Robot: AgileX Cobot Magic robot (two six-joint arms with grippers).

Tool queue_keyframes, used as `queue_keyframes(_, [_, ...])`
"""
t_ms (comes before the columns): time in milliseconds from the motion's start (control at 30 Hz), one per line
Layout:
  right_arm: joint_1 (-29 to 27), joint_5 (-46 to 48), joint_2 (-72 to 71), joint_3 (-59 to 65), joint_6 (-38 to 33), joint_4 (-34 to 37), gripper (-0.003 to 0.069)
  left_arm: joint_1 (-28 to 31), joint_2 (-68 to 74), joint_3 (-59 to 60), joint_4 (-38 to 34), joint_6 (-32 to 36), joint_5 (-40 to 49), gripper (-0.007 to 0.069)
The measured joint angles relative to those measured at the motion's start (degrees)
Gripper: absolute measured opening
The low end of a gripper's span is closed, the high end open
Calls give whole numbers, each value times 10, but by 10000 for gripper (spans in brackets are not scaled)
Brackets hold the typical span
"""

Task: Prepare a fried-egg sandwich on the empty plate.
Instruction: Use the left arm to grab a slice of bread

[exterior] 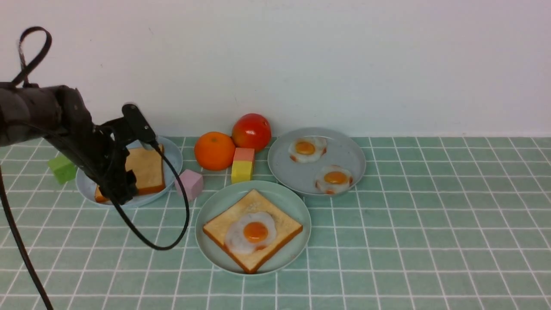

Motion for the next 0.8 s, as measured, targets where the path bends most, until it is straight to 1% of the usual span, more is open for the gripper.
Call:
queue_keyframes(167, [0,0,0,0,0,6,4,0,11,-5,9,0,-6,360])
queue_keyframes(300, [0,0,0,0,1,7,6,0,16,-8,14,0,-7,311])
queue_keyframes(367, [0,0,0,0,1,10,8,0,16,-10,14,0,1,258])
queue_keyframes(467, [0,0,0,0,1,16,11,-1,14,-10,14,0,10,152])
queue_keyframes(533, [0,0,0,0,1,20,11,-1,4,-10,14,0,24,44])
queue_keyframes(567, [0,0,0,0,1,20,12,-1,3,-10,14,-1,26,44])
queue_keyframes(600, [0,0,0,0,1,20,13,-1,-5,-8,16,-8,39,11])
queue_keyframes(700, [0,0,0,0,-3,20,14,-4,-42,-4,21,-44,60,0])
queue_keyframes(767, [0,0,0,0,-11,20,14,-17,-79,-4,24,-91,66,0])
queue_keyframes(800, [0,0,0,0,-13,20,14,-30,-102,-4,25,-129,71,0])
